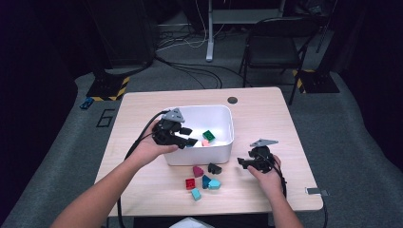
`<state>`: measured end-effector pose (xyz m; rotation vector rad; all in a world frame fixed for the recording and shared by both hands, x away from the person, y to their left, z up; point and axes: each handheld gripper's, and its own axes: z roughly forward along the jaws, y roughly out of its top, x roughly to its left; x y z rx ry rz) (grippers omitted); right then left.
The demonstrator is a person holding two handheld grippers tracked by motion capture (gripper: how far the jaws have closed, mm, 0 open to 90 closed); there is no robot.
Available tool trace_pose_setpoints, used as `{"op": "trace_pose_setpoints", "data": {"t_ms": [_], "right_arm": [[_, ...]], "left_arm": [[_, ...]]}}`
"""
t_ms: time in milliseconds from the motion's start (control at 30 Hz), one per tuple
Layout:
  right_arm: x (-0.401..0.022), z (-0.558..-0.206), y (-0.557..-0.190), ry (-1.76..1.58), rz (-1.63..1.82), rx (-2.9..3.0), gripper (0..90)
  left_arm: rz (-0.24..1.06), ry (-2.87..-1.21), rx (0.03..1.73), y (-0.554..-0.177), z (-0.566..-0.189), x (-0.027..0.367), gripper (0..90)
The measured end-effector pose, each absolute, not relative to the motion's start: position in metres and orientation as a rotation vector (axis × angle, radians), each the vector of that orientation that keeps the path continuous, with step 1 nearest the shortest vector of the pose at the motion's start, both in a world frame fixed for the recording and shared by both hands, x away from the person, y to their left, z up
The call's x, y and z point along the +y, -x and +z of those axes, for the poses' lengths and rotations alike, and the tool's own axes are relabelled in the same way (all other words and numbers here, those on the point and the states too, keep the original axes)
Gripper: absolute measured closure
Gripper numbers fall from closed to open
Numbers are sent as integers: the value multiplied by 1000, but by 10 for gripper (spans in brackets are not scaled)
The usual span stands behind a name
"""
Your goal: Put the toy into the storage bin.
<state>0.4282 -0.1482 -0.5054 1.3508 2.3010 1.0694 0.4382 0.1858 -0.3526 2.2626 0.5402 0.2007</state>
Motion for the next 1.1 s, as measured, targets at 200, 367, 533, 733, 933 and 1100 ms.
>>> {"op": "trace_pose_setpoints", "data": {"t_ms": [200, 367, 533, 733, 933, 1100], "right_arm": [[-148, -505, -428, -1356, 1069, 2295, 381], [-148, -505, -427, -1359, 1069, 2297, 380], [-148, -505, -427, -1356, 1070, 2300, 380], [-148, -505, -427, -1360, 1069, 2299, 380], [-148, -505, -427, -1358, 1067, 2298, 380], [-148, -505, -427, -1359, 1067, 2297, 380]], "left_arm": [[190, -2266, 514, -421, -361, 190, 509], [189, -2266, 514, -411, -370, 196, 509], [200, -2277, 519, -403, -380, 201, 509], [201, -2279, 515, -394, -389, 204, 509], [214, -2265, 515, -389, -400, 208, 509], [193, -2271, 519, -385, -410, 210, 509]]}}
